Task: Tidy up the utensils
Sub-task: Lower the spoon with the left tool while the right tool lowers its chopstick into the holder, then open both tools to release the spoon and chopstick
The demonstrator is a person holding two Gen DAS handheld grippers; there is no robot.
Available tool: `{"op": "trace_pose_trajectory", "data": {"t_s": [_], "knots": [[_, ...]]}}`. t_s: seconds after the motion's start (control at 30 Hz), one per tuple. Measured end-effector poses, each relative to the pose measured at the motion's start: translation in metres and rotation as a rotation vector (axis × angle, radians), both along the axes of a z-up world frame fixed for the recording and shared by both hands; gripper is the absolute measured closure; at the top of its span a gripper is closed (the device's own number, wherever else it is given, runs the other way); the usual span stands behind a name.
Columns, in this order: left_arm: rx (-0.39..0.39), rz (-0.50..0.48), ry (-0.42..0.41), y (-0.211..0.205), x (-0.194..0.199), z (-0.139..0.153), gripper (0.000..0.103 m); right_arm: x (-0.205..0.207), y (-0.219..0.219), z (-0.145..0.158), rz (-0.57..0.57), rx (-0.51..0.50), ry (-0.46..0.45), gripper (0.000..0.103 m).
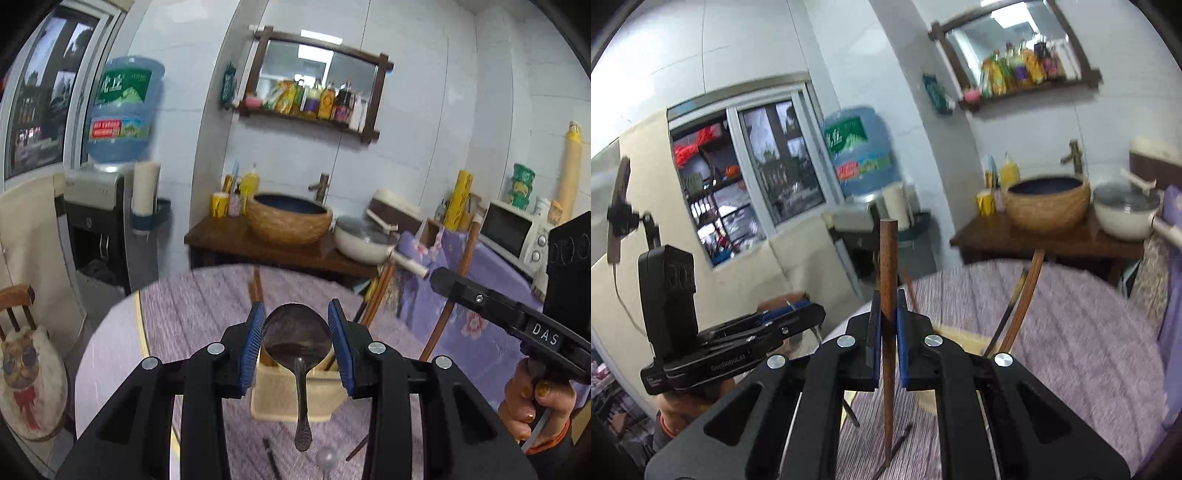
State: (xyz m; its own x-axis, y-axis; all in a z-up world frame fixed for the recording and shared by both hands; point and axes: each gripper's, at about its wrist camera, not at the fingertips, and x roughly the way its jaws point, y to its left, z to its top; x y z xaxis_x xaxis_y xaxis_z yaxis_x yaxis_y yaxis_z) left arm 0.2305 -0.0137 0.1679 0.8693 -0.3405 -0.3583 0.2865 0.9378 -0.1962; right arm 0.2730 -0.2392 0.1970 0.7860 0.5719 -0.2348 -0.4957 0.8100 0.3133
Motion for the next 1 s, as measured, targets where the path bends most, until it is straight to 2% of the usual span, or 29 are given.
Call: {"op": "trace_pose_trajectory", "data": {"t_s": [0.1, 0.17, 0.3, 0.47, 0.6, 0.77, 1.0], "knots": [[-0.018, 0.009, -0.049, -0.01, 0.014, 0.023, 0.067, 0.006, -0.006, 0.026, -0.064, 0.012, -0.09, 0.095], [-0.013, 0.046, -0.097, -0.018, 0.023, 0.03, 0.067, 0.011, -0.005, 0.036, -0.115, -0.016, -0.155, 0.095], [-0.015, 0.088, -0.112, -0.031, 0.048, 0.019, 0.067, 0.029, 0.0, 0.027, -0.196, -0.079, -0.206, 0.095], [0.03, 0.115, -0.116, -0.044, 0.06, -0.019, 0.067, 0.054, 0.007, -0.024, -0.23, -0.144, -0.138, 0.095], [0.043, 0.117, -0.073, -0.047, 0.064, -0.048, 0.067, 0.063, 0.011, -0.057, -0.235, -0.162, -0.081, 0.095], [0.07, 0.108, -0.026, -0.048, 0.066, -0.075, 0.067, 0.065, 0.014, -0.082, -0.233, -0.189, -0.046, 0.095], [0.083, 0.1, 0.027, -0.048, 0.066, -0.096, 0.067, 0.065, 0.016, -0.1, -0.214, -0.214, -0.022, 0.095]]}}
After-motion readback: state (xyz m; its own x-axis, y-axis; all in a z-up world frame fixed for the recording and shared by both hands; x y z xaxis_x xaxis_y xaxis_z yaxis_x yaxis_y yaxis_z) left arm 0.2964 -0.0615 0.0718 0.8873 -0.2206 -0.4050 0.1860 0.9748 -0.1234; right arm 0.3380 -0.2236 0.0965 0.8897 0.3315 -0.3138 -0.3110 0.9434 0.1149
